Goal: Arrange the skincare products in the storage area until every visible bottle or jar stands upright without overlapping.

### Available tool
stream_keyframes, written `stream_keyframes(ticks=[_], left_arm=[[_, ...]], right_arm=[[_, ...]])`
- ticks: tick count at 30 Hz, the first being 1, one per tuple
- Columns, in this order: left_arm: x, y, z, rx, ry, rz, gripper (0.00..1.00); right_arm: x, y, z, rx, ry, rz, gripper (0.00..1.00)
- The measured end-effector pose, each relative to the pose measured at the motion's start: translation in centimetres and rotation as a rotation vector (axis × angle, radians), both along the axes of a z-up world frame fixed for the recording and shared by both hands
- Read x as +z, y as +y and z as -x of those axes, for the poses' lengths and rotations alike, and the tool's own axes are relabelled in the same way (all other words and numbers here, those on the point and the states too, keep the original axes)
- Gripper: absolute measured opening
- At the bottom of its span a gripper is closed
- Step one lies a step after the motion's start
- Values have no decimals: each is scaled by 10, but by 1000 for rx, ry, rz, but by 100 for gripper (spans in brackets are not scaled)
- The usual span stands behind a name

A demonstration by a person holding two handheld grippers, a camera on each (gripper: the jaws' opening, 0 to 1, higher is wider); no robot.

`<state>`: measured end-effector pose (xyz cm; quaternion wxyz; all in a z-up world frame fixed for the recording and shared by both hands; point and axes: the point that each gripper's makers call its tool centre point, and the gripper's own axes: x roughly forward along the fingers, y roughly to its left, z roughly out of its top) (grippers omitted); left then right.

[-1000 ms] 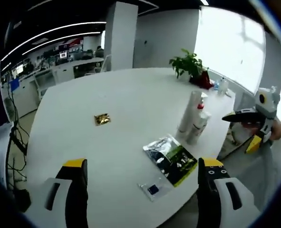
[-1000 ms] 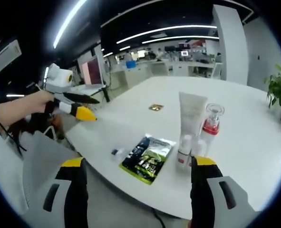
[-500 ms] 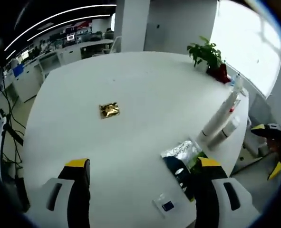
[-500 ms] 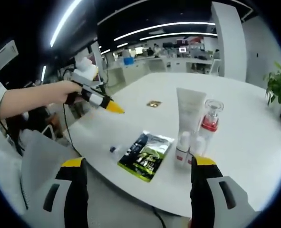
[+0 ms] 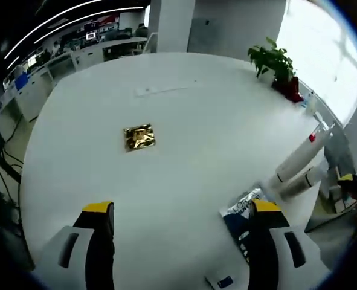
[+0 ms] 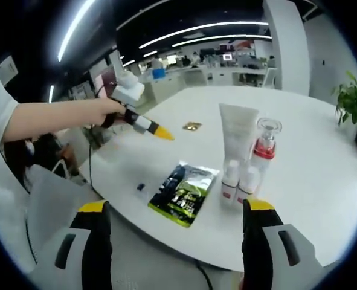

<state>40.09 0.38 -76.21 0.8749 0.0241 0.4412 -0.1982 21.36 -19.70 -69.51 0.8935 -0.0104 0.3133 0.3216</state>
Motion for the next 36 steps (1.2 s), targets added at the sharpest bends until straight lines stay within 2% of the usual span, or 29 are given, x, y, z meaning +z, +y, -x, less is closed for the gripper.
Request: stream_keyframes(ticks=[7, 17, 22, 30, 34, 36], left_arm=[[-15, 5, -31, 35, 24, 1, 85], [-31, 14, -71, 118, 12, -22, 81], [-35, 15, -75, 132, 21, -38, 79], [-50, 18, -98, 123, 42, -94, 75], [-51, 19, -112, 134, 44, -89, 73], [-50, 16, -109, 149, 54, -65, 71]], right_arm=[[-3, -1, 1, -8, 19, 13, 90], [-7, -2, 1, -14, 43, 24, 90], [-9, -3, 1, -20, 57, 26, 91], [-9, -4, 1, -25, 66, 31, 90], [-10, -4, 2, -24, 71, 35, 90], [-10, -4, 1, -26, 72, 35, 90]])
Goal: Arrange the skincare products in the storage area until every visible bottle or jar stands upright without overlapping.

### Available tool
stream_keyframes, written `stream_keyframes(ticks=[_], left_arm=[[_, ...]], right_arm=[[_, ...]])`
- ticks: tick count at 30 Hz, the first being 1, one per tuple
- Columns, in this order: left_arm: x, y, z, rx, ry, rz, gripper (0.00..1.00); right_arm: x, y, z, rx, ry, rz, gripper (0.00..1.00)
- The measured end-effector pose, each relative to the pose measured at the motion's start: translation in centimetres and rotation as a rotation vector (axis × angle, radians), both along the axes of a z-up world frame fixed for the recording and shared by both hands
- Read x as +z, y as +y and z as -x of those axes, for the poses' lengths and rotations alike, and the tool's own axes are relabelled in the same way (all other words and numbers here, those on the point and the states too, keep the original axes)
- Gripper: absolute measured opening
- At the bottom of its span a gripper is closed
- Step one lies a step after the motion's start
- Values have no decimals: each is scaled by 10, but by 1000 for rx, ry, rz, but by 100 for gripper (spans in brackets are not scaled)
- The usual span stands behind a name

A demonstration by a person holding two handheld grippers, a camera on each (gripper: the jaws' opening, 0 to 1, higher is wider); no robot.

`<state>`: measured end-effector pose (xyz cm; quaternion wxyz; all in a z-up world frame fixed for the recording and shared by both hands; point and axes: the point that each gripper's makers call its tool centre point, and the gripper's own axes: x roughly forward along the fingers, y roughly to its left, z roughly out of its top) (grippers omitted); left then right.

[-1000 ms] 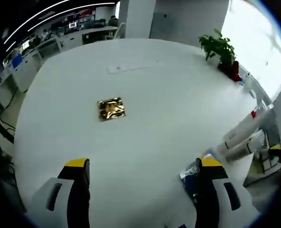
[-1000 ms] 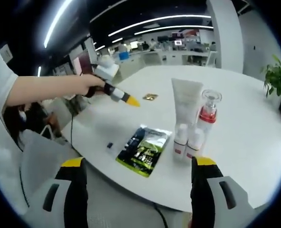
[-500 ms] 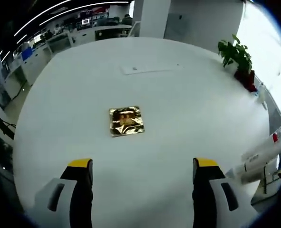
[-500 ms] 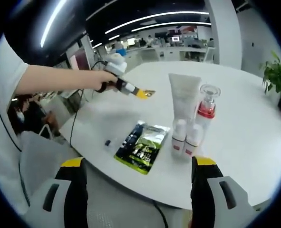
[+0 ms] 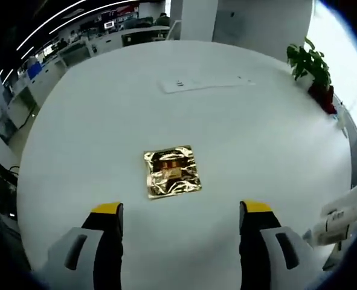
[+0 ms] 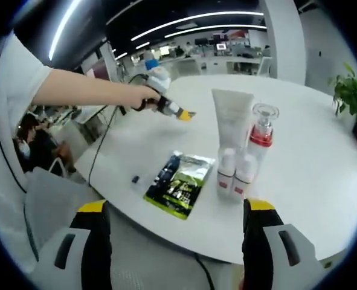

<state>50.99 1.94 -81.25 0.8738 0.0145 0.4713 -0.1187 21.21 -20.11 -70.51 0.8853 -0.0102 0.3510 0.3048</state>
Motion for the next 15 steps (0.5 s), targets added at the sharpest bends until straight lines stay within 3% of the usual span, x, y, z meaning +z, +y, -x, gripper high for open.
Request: stream_keyframes(ticks=[4, 8, 15], left_arm=[[2, 1, -4, 58, 2, 32, 70], [-4, 2, -24, 48, 8, 19, 68], [-10, 7, -36, 57, 0, 12, 64]], right_arm=[[-1, -1, 0, -6, 4, -1, 90], [-3, -1, 0, -6, 10, 1, 90], [-5, -2, 0, -10, 17, 5, 90]])
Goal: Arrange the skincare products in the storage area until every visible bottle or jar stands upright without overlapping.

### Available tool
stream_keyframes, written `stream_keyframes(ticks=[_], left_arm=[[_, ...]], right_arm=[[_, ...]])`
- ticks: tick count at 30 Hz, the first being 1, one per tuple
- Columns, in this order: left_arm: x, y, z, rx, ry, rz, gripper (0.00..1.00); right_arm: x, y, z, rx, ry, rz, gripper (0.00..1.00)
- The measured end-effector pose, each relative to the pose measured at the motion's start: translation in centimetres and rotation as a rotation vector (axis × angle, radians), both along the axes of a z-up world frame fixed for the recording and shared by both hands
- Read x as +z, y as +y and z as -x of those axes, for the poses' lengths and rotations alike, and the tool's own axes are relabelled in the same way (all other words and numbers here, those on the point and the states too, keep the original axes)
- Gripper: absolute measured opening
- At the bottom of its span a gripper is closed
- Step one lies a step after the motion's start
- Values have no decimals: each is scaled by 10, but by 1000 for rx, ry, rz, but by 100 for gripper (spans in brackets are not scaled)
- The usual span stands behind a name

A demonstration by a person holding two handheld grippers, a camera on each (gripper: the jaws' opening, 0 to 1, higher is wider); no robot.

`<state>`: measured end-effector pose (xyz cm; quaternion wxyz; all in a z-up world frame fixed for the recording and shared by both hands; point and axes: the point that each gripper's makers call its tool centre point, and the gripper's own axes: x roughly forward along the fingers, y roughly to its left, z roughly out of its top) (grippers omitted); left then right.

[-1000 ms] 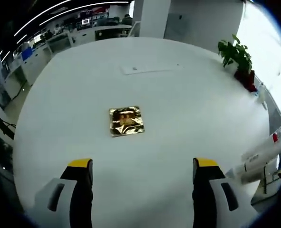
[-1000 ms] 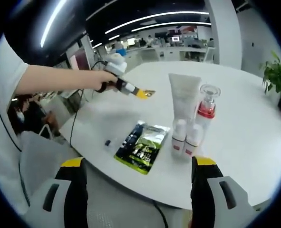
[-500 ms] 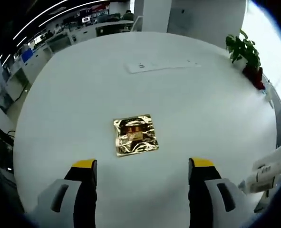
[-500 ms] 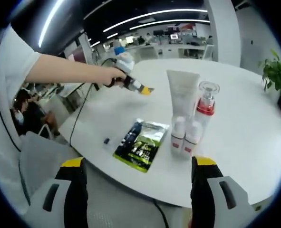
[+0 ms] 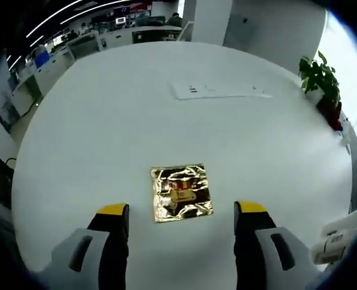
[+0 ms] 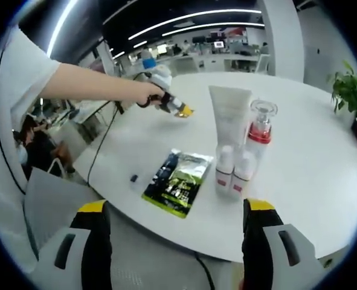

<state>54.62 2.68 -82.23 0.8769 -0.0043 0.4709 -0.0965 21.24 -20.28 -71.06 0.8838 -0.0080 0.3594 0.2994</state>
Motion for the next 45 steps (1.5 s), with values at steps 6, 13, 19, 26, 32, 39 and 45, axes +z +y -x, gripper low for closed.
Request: stream_keyframes(ticks=[6, 13, 19, 26, 32, 39, 45], left_arm=[[1, -1, 1, -26, -5, -41, 61], [4, -3, 8, -64, -23, -121, 53], [8, -8, 11, -84, -39, -128, 43], [6, -1, 1, -82, -40, -121, 42], [12, 0, -1, -92, -56, -125, 42], [14, -3, 0, -118, -69, -127, 42], [23, -5, 19, -128, -84, -128, 41]], right_arm=[[-2, -1, 0, -6, 5, 5, 90], [-3, -2, -1, -10, 8, 10, 90], [-4, -3, -1, -11, 8, 13, 90], [-3, -3, -1, -11, 4, 15, 90], [-3, -3, -2, -7, -2, 17, 90], [-1, -2, -2, -1, -16, 19, 90], [1, -1, -2, 5, -34, 21, 90]])
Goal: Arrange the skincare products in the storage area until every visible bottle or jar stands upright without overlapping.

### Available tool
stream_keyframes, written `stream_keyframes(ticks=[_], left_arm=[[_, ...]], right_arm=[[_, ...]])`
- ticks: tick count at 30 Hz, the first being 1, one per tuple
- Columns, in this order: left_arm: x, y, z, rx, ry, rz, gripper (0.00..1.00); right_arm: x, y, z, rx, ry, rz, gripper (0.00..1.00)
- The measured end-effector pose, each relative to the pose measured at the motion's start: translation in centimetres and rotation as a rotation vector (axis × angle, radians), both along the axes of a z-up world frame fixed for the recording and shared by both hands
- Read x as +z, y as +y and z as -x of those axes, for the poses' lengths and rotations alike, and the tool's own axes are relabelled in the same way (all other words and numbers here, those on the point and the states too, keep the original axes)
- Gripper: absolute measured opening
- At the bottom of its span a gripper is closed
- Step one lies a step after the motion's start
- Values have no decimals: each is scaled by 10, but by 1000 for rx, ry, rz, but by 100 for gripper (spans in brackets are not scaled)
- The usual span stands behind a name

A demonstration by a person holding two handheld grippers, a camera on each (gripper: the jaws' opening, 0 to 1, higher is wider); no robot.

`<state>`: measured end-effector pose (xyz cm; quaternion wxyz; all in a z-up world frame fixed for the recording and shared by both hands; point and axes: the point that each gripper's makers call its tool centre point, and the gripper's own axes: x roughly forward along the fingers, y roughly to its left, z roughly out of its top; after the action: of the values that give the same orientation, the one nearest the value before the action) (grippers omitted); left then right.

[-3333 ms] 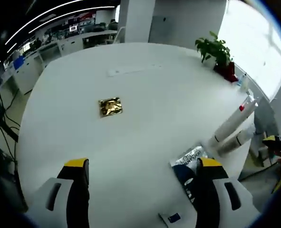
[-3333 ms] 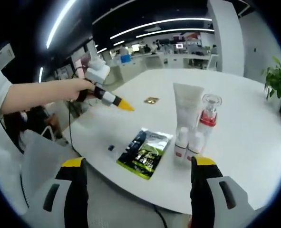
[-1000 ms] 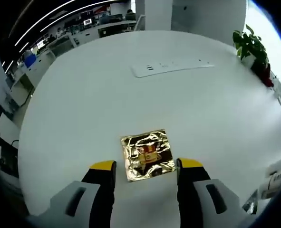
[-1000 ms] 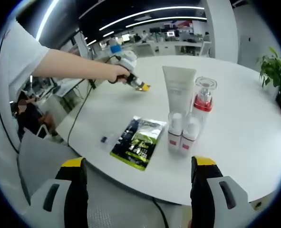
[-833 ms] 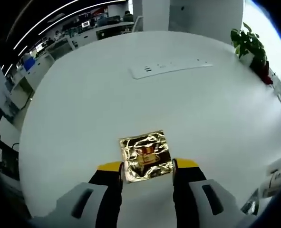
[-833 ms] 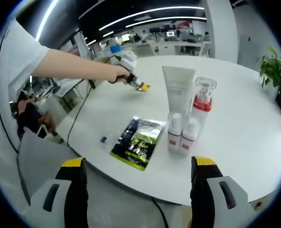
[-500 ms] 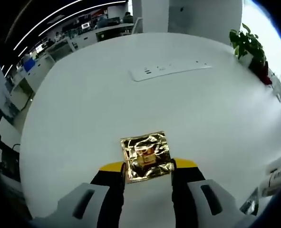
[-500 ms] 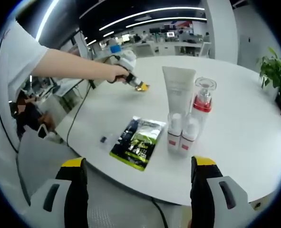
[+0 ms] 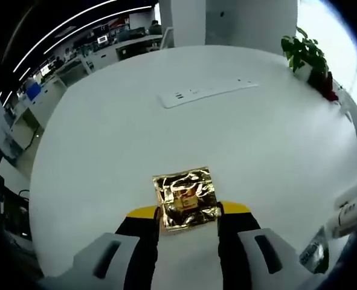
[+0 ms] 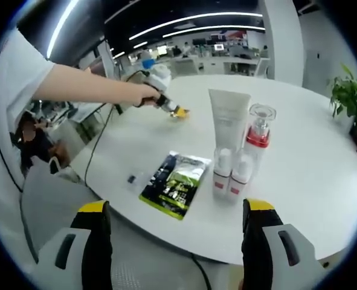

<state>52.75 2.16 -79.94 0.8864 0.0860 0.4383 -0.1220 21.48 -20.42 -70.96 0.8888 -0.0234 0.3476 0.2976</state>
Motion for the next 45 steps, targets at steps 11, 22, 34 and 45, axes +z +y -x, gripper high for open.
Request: stream_keyframes(ticks=[11, 22, 34, 45], left_arm=[[14, -3, 32, 1, -20, 30, 41], [35, 6, 68, 4, -59, 82, 41], [51, 11, 122, -14, -107, 122, 41], [76, -2, 171, -23, -181, 147, 41]], right_arm=[[4, -1, -2, -4, -28, -4, 90], [9, 0, -2, 4, -56, -14, 89], [15, 3, -2, 21, -86, -31, 88], [14, 7, 2, 69, -101, 9, 88]])
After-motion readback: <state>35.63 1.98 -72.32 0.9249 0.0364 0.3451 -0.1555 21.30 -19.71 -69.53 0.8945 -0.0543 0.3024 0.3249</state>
